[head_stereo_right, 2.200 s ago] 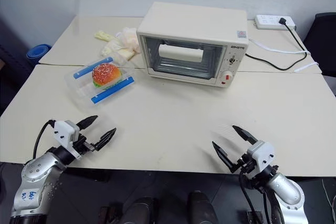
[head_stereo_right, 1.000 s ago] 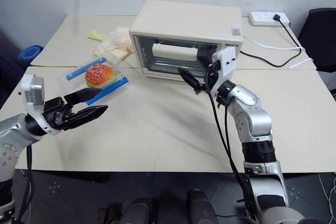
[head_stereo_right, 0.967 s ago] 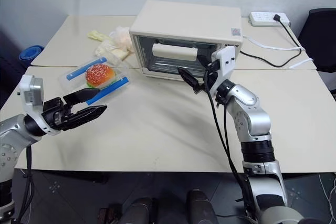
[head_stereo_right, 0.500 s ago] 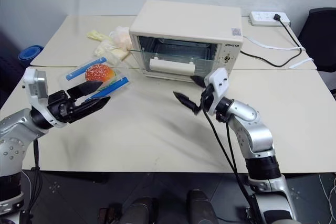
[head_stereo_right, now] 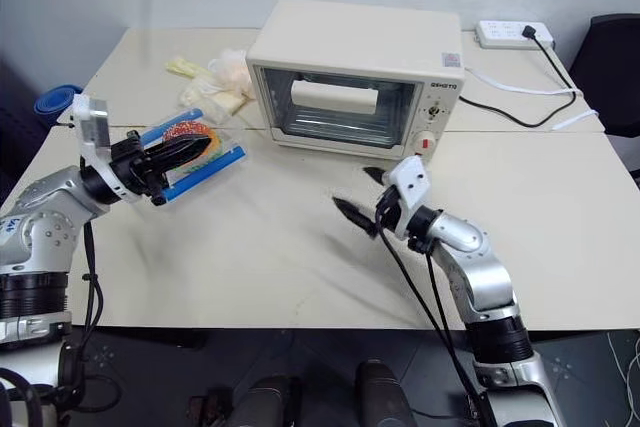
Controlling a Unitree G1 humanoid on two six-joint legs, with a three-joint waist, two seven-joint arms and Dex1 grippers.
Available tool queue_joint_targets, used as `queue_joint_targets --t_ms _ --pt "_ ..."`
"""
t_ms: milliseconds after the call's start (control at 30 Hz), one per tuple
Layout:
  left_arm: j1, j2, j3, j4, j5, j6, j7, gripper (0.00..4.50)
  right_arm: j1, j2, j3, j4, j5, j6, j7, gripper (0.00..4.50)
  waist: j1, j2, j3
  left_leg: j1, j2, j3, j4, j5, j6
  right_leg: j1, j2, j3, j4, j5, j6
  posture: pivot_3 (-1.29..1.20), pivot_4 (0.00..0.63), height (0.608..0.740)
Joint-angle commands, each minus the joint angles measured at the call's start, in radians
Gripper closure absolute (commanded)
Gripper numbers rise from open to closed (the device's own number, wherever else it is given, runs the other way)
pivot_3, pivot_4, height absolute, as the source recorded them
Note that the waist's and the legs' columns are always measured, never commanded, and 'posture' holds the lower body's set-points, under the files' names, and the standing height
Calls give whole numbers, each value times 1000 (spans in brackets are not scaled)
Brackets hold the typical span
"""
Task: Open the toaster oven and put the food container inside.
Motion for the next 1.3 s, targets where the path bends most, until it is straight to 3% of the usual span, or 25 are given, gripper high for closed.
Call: queue_joint_targets --t_ms 33,400,667,800,933,1133,1300 --pt "14 -7 34 -37 5 -42 -4 3462 -65 16 -71 9 32 -7 -39 0 1 0 0 0 0 0 0 0 0 0 0 0 0 0 0 0 150 740" --pt "115 -35 46 -166 -23 15 43 125 -202 48 -60 116 20 -53 1 0 1 0 0 1 0 0 0 0 0 0 0 0 1 0 0 0 150 740" --pt "151 -27 50 -197 -42 52 28 125 -234 58 -57 153 14 -99 22 0 1 0 0 1 0 0 0 0 0 0 0 0 1 0 0 0 150 740" --pt "145 -36 45 -197 -47 58 31 125 -180 28 -22 90 22 -113 115 0 1 0 0 1 0 0 0 0 0 0 0 0 1 0 0 0 150 740" --pt "145 -37 55 -197 -62 67 33 1026 -91 -21 3 29 11 -141 194 0 0 0 0 1 0 0 0 0 0 0 0 1 1 0 0 0 150 740" --pt "88 -38 95 -150 -95 81 49 2902 -4 -49 26 1 -18 -170 217 0 3 0 0 1 0 0 1 0 1 0 0 0 0 0 0 0 150 740" --pt "-58 -51 106 8 -54 18 63 4475 -5 -35 27 23 -36 -186 198 0 3 0 0 2 0 0 2 0 1 0 0 0 0 0 0 0 150 740"
